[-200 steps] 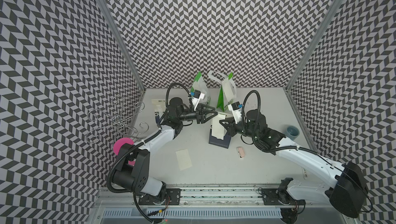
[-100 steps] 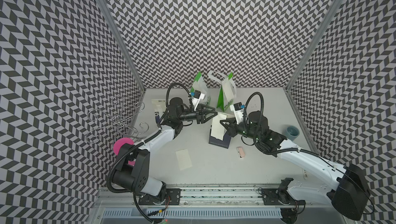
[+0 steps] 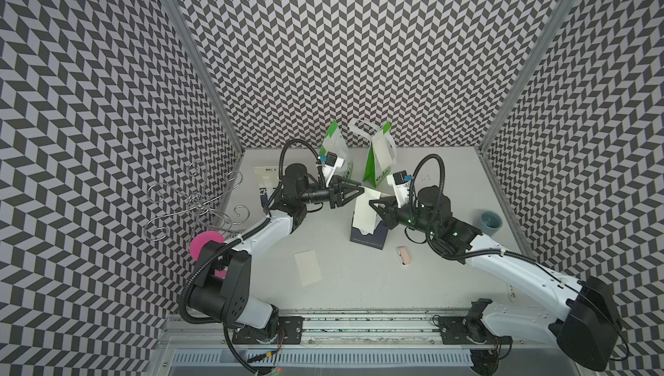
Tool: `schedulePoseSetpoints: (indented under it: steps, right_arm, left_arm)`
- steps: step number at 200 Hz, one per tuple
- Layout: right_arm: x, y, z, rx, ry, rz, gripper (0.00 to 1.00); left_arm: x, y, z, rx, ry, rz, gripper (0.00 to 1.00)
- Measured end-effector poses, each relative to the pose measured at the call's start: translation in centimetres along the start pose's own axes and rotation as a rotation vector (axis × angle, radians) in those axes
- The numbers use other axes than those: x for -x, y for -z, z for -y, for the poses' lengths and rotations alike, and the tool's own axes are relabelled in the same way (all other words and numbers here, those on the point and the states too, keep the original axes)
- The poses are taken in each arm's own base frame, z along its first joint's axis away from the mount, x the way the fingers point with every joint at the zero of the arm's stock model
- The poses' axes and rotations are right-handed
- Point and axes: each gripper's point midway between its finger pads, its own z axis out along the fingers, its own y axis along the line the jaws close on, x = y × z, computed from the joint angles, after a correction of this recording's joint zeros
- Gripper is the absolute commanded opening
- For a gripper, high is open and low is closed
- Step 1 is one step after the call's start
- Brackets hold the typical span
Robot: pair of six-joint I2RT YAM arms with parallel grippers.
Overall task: Staple the receipts to the bags
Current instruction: Hold the receipt from the takeout bag.
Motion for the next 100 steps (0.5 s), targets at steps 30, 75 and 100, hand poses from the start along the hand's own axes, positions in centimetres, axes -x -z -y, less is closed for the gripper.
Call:
schedulePoseSetpoints:
  steps: [30, 75, 100]
  right_arm:
    - [-0.1, -0.13, 0.23, -0.01, 0.0, -0.003, 0.0]
    - [-0.14, -0.16, 0.38, -0.017, 0.0, -0.003, 0.0]
    - [-0.13, -0.16, 0.4, -0.018, 0.001, -0.003, 0.0]
  left_arm:
    - [-0.19, -0.01, -0.12, 0.005, 0.007, -0.007, 0.4]
    - [-0.45, -0.02, -0.41, 0.018, 0.011, -0.014, 0.27]
    - [-0.41, -0.03, -0.51, 0.024, 0.004, -0.015, 0.15]
